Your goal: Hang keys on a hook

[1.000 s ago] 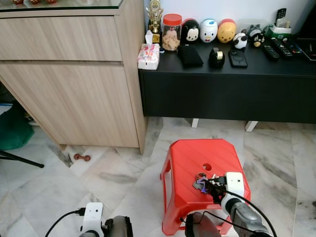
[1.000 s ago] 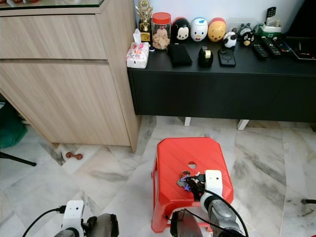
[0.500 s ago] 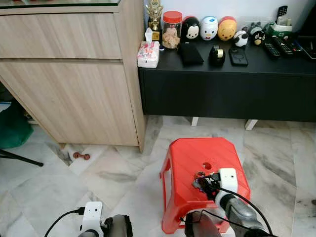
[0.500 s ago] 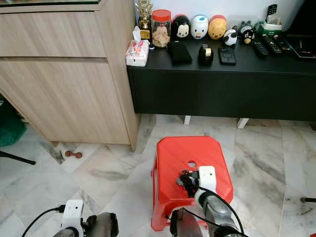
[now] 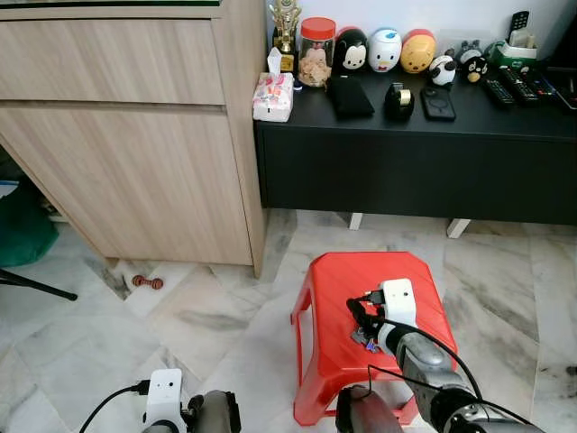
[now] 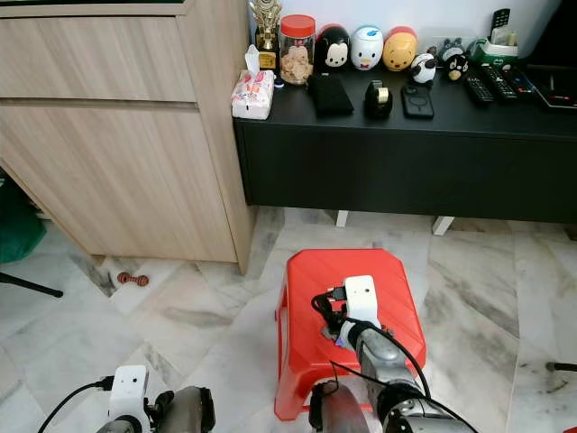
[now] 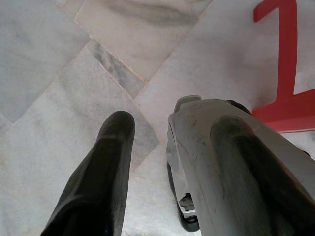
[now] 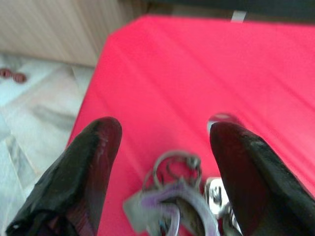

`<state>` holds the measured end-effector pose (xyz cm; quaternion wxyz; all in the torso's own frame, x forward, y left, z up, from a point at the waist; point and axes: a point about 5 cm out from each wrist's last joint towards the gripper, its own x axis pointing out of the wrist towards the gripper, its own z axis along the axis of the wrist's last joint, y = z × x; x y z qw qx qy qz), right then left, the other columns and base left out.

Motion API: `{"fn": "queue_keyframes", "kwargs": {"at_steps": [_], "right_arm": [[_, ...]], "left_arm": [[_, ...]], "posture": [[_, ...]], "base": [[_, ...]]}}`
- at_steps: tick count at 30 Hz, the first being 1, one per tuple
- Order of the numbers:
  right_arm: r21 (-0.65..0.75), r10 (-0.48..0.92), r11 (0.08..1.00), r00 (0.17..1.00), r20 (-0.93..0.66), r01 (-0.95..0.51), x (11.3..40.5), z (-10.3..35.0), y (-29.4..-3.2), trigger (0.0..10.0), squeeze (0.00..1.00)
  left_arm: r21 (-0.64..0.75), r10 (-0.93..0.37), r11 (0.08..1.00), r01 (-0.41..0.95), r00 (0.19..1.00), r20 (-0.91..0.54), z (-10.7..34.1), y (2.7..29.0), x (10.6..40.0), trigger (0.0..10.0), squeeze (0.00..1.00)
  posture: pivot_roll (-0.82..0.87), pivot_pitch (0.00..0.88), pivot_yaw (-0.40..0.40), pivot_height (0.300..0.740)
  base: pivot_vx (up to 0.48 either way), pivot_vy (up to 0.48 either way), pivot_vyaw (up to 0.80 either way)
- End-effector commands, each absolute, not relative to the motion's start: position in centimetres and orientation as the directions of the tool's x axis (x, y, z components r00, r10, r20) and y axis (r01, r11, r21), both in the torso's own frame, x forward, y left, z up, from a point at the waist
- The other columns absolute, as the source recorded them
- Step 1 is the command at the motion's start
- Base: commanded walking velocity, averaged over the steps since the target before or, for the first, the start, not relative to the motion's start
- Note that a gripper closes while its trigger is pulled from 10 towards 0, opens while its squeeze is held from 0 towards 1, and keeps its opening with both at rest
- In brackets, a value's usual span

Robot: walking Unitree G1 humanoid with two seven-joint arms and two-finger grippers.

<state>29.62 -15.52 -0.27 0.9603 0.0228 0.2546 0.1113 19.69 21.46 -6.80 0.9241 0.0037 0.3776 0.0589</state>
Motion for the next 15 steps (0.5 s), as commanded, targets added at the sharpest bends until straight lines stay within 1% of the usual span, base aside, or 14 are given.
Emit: {"fn": "queue_keyframes", "kwargs": {"at_steps": [1,6,11,13,14,15], "right_arm": [[0.088,0.218,0.975,0.835,-0.505,-0.202,29.3,-0.7,-15.7,10.0,0.0],[0.093,0.15,0.989,0.833,-0.533,-0.118,28.2,-1.5,-17.5,10.0,0.0],[0.077,0.123,0.992,0.832,-0.541,-0.097,27.2,-2.2,-18.4,10.0,0.0],[0.121,0.077,0.992,0.844,-0.53,-0.015,26.6,-2.5,-19.5,10.0,0.0],[0.121,0.077,0.992,0.844,-0.53,-0.015,26.6,-2.5,-19.5,10.0,0.0],[0.146,0.065,0.989,0.847,-0.528,0.016,26.1,-2.7,-19.9,10.0,0.0]], "left_arm": [[0.05,0.109,0.993,-0.109,0.642,-0.759,-8.2,21.1,17.4,10.0,0.0],[0.051,0.11,0.993,-0.111,0.638,-0.762,-8.2,21.1,17.3,10.0,0.0],[0.054,0.111,0.993,-0.108,0.641,-0.76,-8.1,21.1,17.6,10.0,0.0],[0.06,0.114,0.993,-0.105,0.643,-0.757,-8.0,21.3,17.7,10.0,0.0],[0.06,0.114,0.993,-0.105,0.643,-0.757,-8.0,21.3,17.7,10.0,0.0],[0.064,0.116,0.993,-0.103,0.643,-0.757,-8.0,21.4,17.7,10.0,0.0]], "posture": [[0.11,0.139,-0.065,0.615],[0.1,0.15,-0.061,0.615],[0.1,0.15,-0.055,0.615],[0.1,0.138,-0.049,0.615],[0.1,0.138,-0.049,0.615],[0.1,0.112,-0.044,0.615]], "base": [[0.0,0.0,0.0],[0.0,0.0,0.0],[0.0,0.0,0.0],[0.0,0.0,0.0],[0.0,0.0,0.0],[0.0,0.0,0.0]]}}
